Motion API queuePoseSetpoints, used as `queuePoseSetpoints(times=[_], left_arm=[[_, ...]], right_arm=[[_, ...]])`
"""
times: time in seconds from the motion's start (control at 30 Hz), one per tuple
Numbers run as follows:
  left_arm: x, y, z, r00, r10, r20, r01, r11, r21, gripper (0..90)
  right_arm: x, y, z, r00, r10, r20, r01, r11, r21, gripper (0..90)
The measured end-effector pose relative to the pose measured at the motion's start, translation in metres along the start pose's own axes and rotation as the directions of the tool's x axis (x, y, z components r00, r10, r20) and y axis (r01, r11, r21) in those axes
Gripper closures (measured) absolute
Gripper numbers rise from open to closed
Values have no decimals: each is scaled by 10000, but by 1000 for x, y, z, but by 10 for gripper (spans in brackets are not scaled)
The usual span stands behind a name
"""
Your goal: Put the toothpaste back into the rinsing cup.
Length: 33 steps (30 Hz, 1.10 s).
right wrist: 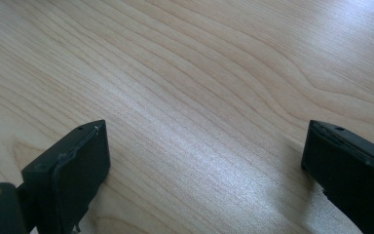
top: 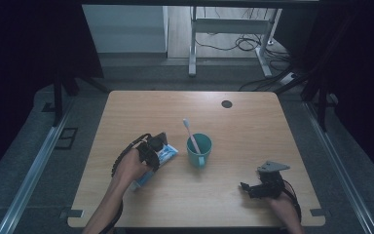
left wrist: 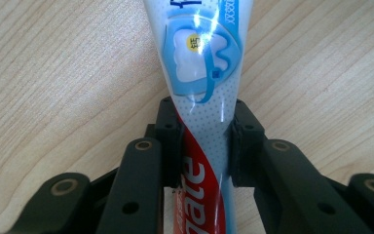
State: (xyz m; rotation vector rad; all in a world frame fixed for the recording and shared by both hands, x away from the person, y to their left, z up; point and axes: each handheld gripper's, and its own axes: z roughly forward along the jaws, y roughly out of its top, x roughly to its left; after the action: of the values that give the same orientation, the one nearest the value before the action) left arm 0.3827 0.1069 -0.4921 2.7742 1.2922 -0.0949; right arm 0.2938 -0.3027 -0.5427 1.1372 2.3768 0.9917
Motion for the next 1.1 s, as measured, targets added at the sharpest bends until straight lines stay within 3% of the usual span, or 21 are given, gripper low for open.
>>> queuePoseSetpoints(times=[0.23,1.1], left_arm=[[0,-1,-1,9996,72,276,-74,10000,54,725],[-10,-2,-31,9982,590,52,-590,9981,-161,728]], right_arm=[[0,0,0,10000,-8,23,8,10000,-1,34],[0,0,0,10000,-4,25,4,10000,-2,34]])
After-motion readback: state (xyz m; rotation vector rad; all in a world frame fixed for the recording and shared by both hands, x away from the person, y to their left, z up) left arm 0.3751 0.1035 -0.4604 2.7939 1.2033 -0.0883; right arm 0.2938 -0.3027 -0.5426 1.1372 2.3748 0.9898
